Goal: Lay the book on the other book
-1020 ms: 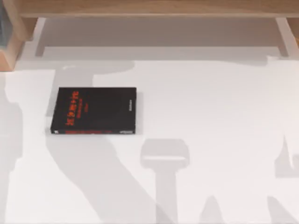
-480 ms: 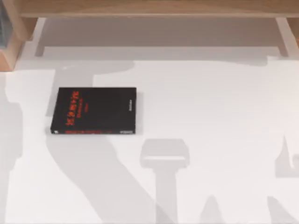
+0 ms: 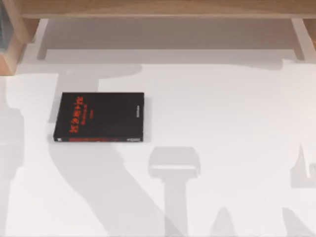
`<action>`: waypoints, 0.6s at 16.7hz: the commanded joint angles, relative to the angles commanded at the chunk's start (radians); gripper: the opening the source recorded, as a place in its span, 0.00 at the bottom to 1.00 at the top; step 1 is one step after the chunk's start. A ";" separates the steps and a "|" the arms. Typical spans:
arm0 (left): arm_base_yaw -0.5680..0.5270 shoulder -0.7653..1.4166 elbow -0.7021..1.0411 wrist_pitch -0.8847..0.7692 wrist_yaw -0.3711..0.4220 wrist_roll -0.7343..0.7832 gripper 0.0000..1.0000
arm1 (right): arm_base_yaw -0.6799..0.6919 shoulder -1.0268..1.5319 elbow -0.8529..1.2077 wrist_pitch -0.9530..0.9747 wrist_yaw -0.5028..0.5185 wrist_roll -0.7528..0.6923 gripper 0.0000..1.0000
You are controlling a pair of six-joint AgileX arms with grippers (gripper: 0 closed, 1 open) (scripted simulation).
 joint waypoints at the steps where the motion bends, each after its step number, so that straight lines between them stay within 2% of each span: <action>1: 0.000 0.000 0.000 0.000 0.000 0.000 0.00 | 0.000 0.000 0.000 0.000 0.000 0.000 1.00; 10: 0.010 -0.010 -0.007 -0.002 0.000 0.000 0.00 | 0.000 0.000 0.000 0.000 0.000 0.000 1.00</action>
